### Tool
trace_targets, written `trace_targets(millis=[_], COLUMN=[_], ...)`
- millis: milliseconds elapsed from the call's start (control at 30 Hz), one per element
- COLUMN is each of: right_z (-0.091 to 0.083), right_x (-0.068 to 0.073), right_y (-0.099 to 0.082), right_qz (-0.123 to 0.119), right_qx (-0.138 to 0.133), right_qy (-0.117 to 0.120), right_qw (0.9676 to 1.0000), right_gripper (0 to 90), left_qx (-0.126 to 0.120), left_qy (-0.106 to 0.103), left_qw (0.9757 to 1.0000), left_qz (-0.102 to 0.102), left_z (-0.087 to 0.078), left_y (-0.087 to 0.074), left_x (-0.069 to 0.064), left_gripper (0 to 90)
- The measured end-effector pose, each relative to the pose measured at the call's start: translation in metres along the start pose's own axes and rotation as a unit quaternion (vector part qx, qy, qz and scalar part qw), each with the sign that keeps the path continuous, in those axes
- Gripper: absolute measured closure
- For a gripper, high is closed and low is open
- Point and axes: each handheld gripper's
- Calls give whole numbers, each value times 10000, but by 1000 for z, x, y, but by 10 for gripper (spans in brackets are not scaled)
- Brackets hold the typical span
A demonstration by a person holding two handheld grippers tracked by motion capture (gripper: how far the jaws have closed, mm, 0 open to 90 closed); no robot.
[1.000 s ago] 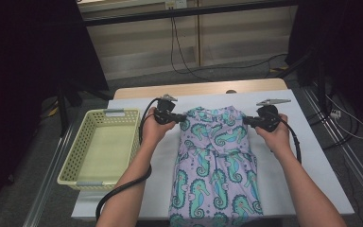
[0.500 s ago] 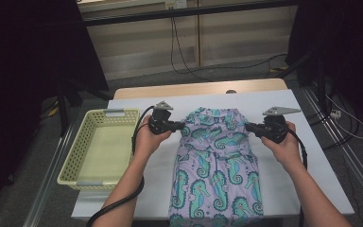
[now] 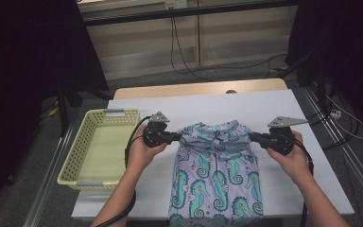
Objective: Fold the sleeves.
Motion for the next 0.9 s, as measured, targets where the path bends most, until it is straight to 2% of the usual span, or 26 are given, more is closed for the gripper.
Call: trace_targets(millis=[167, 367, 600, 767, 900], right_z=[-11, -21, -36, -40, -40], right_x=[6, 8, 18, 21, 24], right_y=[-8, -19, -29, -33, -38], right_qz=[-32, 10, -132, -180, -301], right_qx=[-40, 49, 84, 122, 252], right_qy=[167, 230, 362, 382, 407], right_qw=[9998, 9997, 9992, 9990, 9984], right_gripper=[885, 885, 883, 883, 883], left_qx=[22, 71, 112, 135, 138], left_qy=[-41, -83, -164, -251, -309], left_qw=[10000, 9999, 9998, 9994, 9993], left_qz=[12, 89, 99, 184, 139], left_z=[-1, 1, 0, -2, -1], left_y=[-9, -18, -27, -35, -44], left_x=[-7, -19, -26, -33, -35], left_gripper=[891, 891, 891, 891, 890])
Point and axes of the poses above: each handheld gripper's, and its own axes: z roughly forward along the jaws, y roughly out of its top, x roughly to its left, and after that the axes turned 12 degrees about -y, right-handed
